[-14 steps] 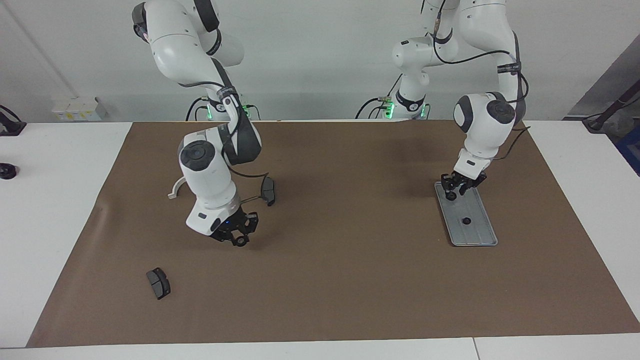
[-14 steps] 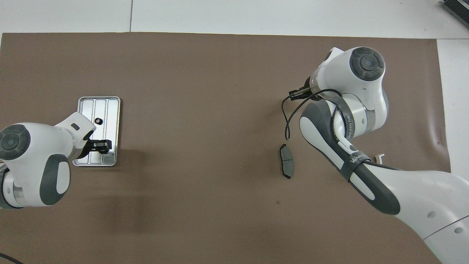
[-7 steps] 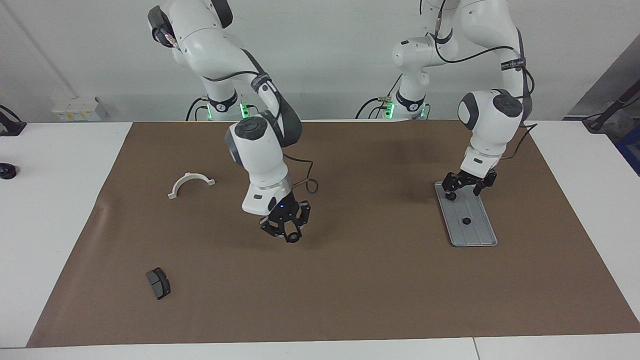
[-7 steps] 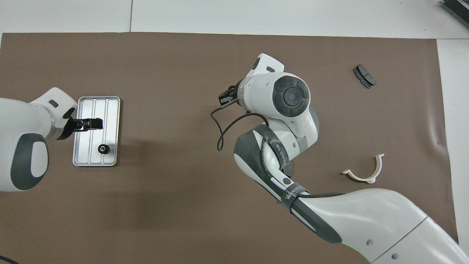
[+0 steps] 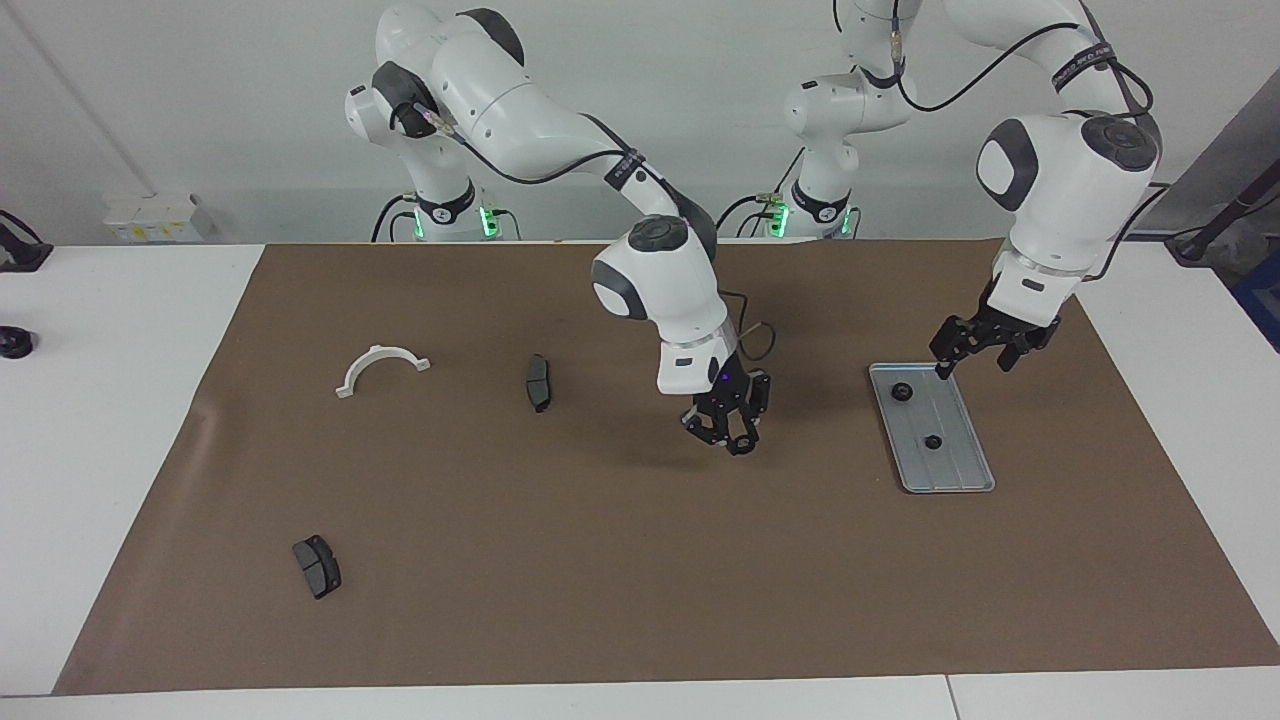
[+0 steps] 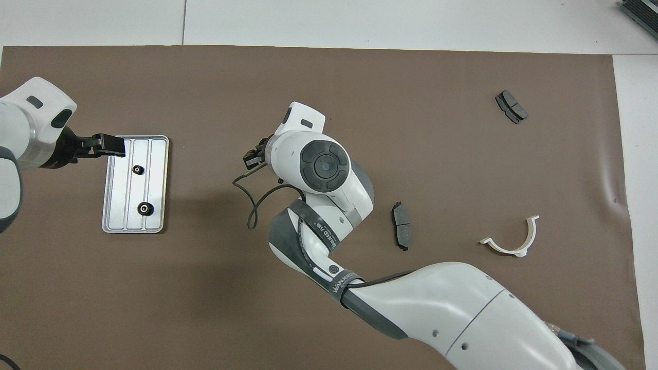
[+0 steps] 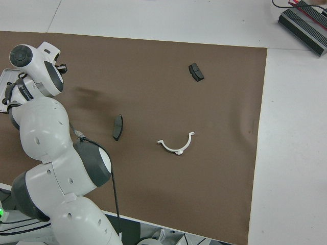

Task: Pick bearing gear from pile to tray
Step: 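Carry the third gear to mid-table with the right gripper while the left gripper approaches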

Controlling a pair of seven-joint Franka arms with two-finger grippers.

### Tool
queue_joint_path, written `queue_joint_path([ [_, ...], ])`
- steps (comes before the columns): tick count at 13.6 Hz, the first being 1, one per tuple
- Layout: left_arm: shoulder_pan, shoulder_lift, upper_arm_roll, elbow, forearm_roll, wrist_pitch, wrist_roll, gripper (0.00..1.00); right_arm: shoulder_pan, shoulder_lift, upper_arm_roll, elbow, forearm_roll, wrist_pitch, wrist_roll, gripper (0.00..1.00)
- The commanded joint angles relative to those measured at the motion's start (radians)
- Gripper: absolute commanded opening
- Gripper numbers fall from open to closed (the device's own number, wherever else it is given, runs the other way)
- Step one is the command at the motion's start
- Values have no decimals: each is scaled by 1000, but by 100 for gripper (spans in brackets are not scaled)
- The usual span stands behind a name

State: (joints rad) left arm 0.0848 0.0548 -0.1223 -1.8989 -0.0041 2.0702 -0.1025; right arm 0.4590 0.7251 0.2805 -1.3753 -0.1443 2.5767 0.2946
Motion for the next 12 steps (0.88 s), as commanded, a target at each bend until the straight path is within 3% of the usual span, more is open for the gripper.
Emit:
queue_joint_path([
  [1,-58,28,7,-9,-14,66,-60,100,52,42,-12,59,-32,14,72,22],
  [4,-92,49,7,-32,-14,142,-117,100,79,30,-20,53,-64,-10,150,38],
  [6,-99,65,7,-32,-14,180,-137,100,78,19,-18,56,-84,-109,156,46],
  [10,-102,108,4,-23,-19,238,-190,100,55,-21,-14,55,-83,-208,147,50],
  [12,-178,141,7,-20,-19,274,-306,100,4,-93,-1,44,-64,-333,101,50],
])
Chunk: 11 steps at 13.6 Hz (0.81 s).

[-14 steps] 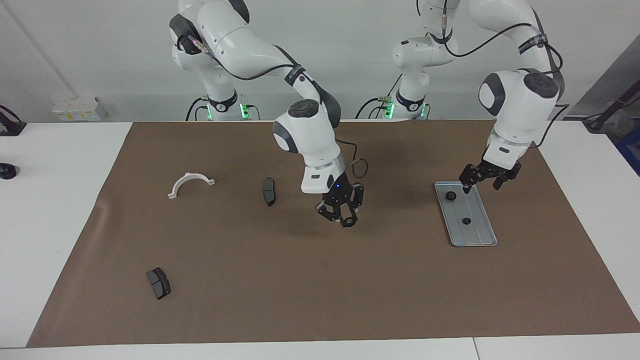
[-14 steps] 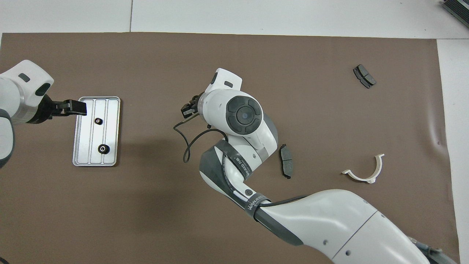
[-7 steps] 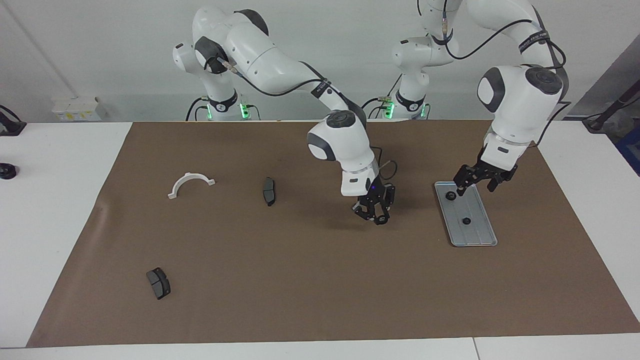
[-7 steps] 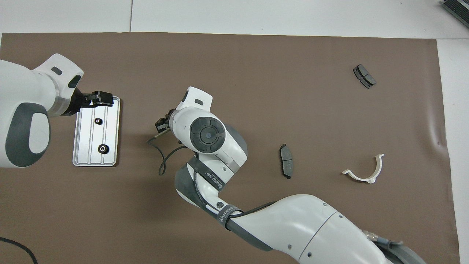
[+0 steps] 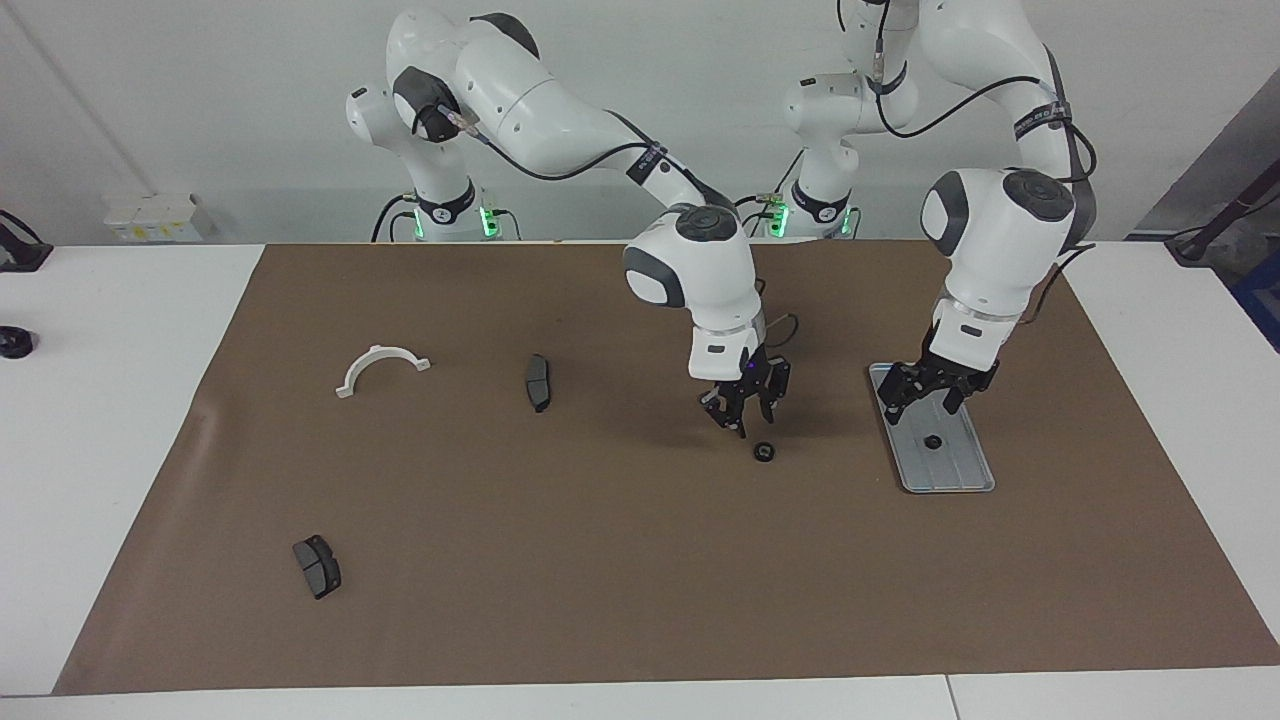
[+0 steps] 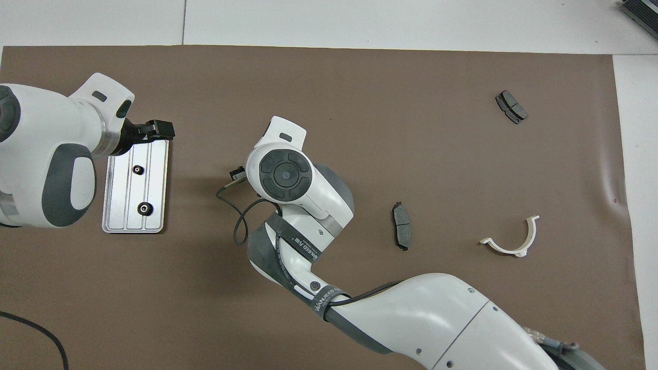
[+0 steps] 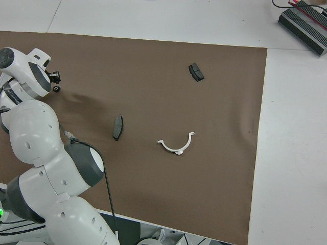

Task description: Pick bearing gear from pile to tray

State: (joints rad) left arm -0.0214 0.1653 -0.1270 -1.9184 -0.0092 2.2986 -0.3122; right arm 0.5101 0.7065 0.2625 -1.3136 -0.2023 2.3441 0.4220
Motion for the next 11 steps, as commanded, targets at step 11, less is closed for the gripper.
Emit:
queue_joint_path([
  [11,-312,234,14,-7,155,170,-524,94,-519,-462,44,-21,290,-742,-502,50],
])
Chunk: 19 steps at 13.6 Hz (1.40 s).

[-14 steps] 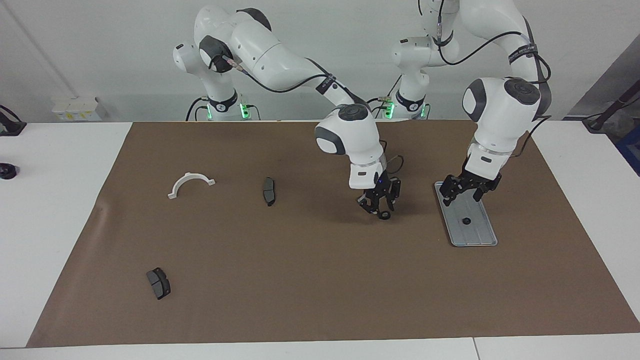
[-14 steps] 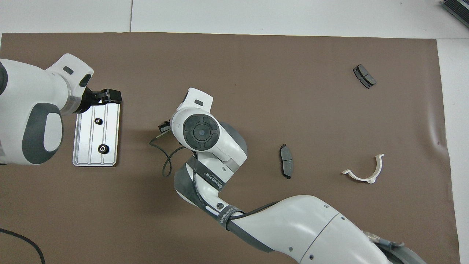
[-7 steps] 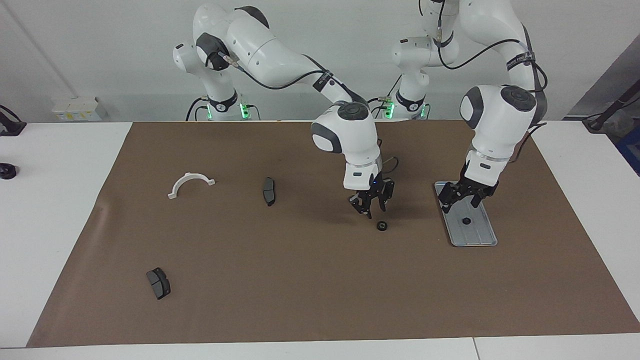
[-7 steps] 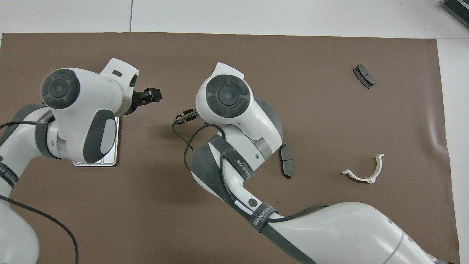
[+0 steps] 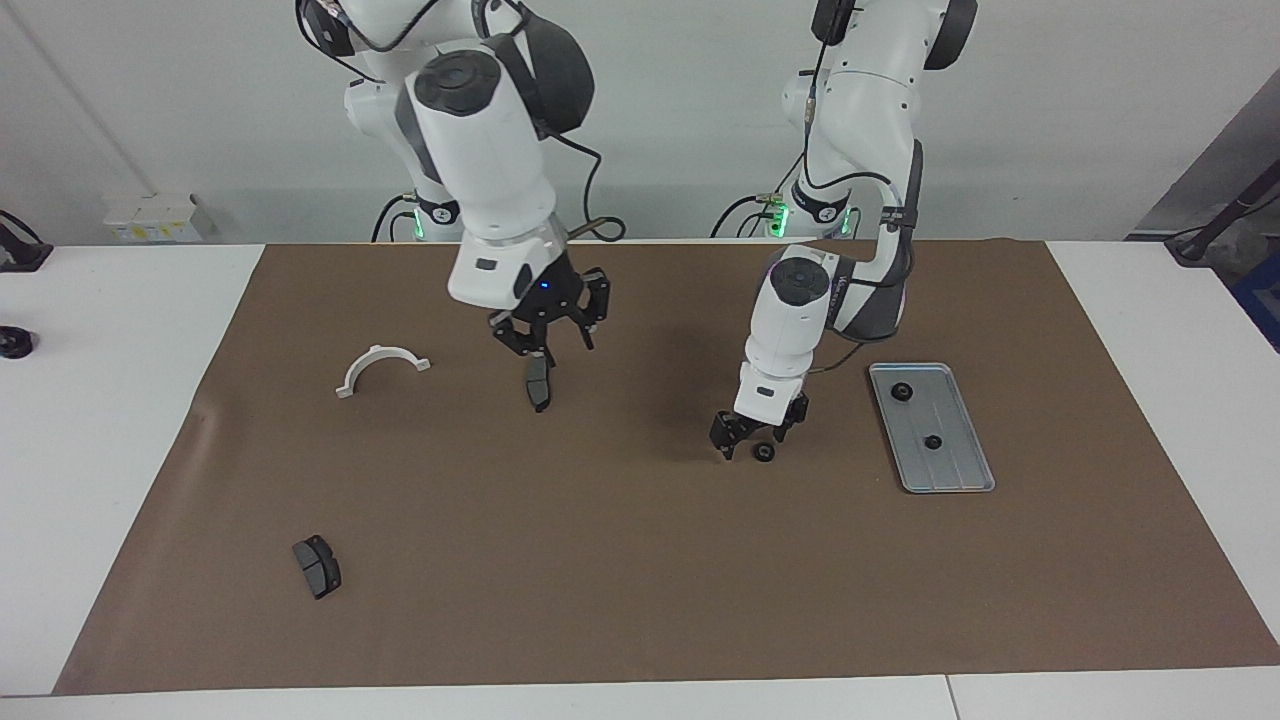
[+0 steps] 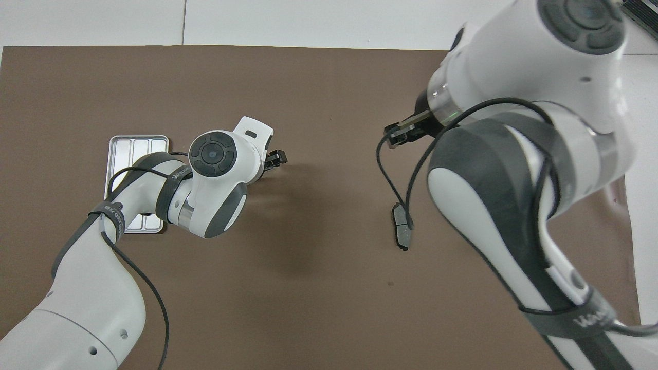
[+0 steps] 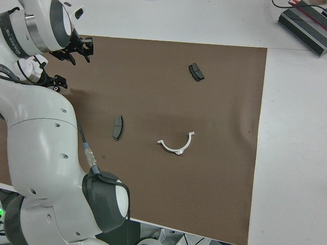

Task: Pick bearing gear from pile to tray
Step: 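Set the third gear on the tray with the left gripper while the right gripper retracts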

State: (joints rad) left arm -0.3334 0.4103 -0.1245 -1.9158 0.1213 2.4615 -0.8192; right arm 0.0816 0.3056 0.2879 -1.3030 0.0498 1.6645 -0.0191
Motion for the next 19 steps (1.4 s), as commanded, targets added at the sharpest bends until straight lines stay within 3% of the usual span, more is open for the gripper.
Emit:
queue_joint_path([
  [1,7,-13,11,-11,24,7,-14,90,-138,-83,19,-33,39,-101,-85,50],
  [3,14,-13,11,-11,26,11,-9,73,-193,-100,17,-35,39,-152,-93,50],
  [5,19,-12,9,-17,26,17,-14,37,-229,-111,14,-47,36,-181,-88,50],
  [7,17,-13,9,-19,26,19,-12,9,-259,-115,8,-55,30,-187,-84,50],
  [8,17,-13,11,-17,26,16,-9,0,-279,-117,7,-56,27,-187,-84,50],
  [11,22,-15,11,3,27,-8,-6,0,-307,-123,8,-61,25,-219,-84,50],
  [13,52,-62,14,18,27,-74,23,0,-333,-138,7,-94,24,-216,-93,50],
  [15,149,-146,3,14,11,-168,154,0,-348,-146,7,-108,24,-216,-120,51],
  [19,330,-238,8,0,-146,-289,519,0,-344,-149,5,-116,19,-204,-192,65],
])
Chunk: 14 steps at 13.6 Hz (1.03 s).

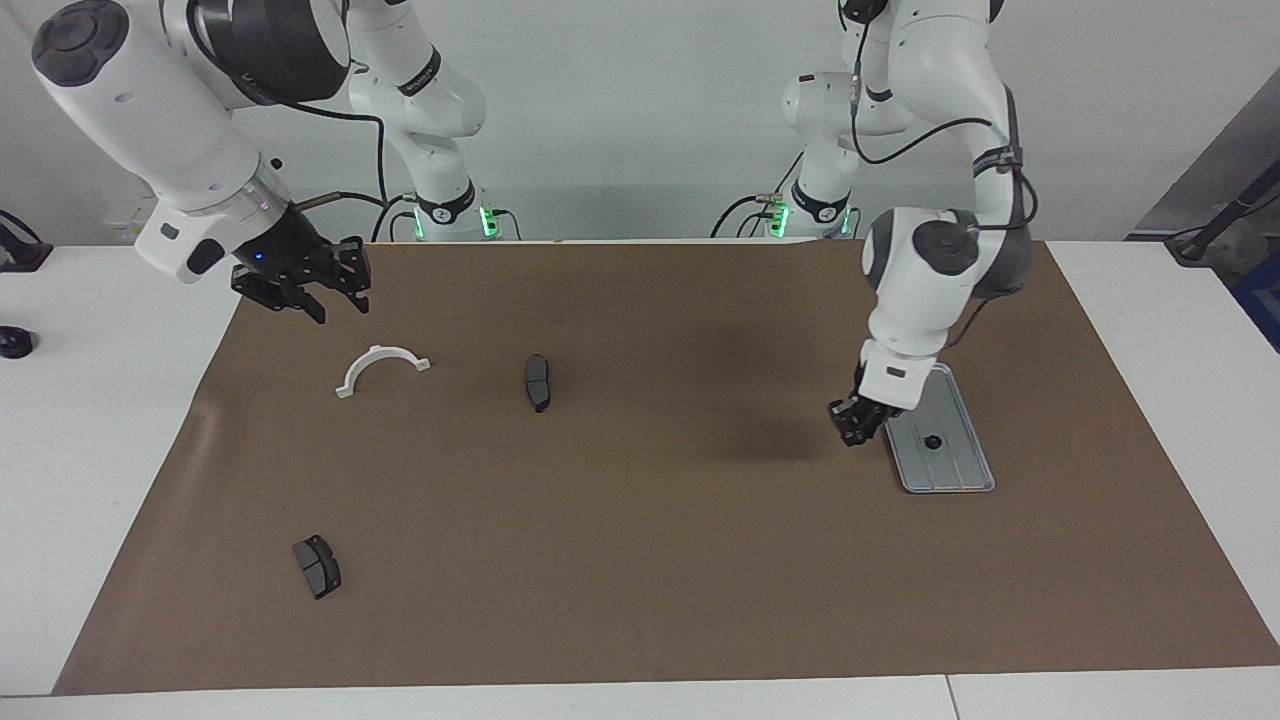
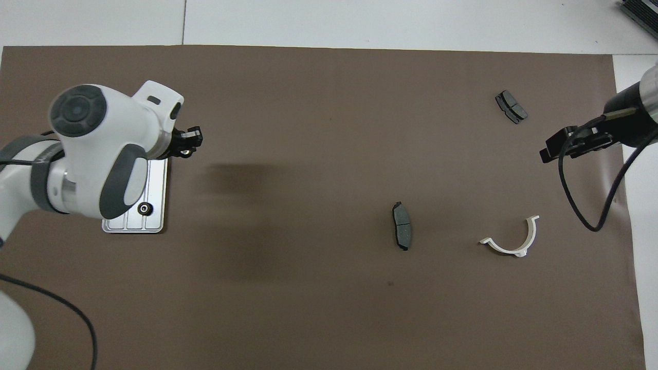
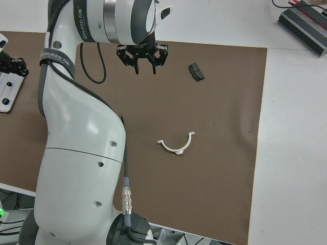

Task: Pick bearing gear from pile to tray
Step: 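Set the third gear on the tray with the left gripper while the right gripper retracts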

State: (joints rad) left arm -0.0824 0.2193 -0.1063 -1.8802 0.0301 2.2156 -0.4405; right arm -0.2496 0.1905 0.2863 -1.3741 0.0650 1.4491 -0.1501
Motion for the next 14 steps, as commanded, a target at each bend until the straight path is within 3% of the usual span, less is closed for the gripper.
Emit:
queue_joint_path([
  [1,116,-54,-10,-43,-67,-51,205,0,-16,-34,7,-45,4,13,-116,71],
  [3,180,-83,-7,-110,-67,-41,339,0,-16,-36,-13,-46,1,19,-176,100],
  [7,293,-161,-7,-334,-76,109,520,0,1,-40,-38,-45,1,31,-168,100],
  [9,291,-182,-7,-430,-81,211,520,3,51,-52,-122,-45,2,74,-161,100],
  [11,291,-181,-7,-436,-81,214,525,21,113,-75,-192,-45,-1,105,-163,100],
  [12,290,-179,-7,-441,-81,219,525,67,118,-85,-209,-43,-8,100,-163,100],
  [13,282,-178,-7,-441,-81,219,523,100,133,-98,-232,-43,-16,94,-163,100],
  [14,274,-173,-9,-429,-81,216,519,100,163,-112,-272,-45,-17,74,-163,100],
])
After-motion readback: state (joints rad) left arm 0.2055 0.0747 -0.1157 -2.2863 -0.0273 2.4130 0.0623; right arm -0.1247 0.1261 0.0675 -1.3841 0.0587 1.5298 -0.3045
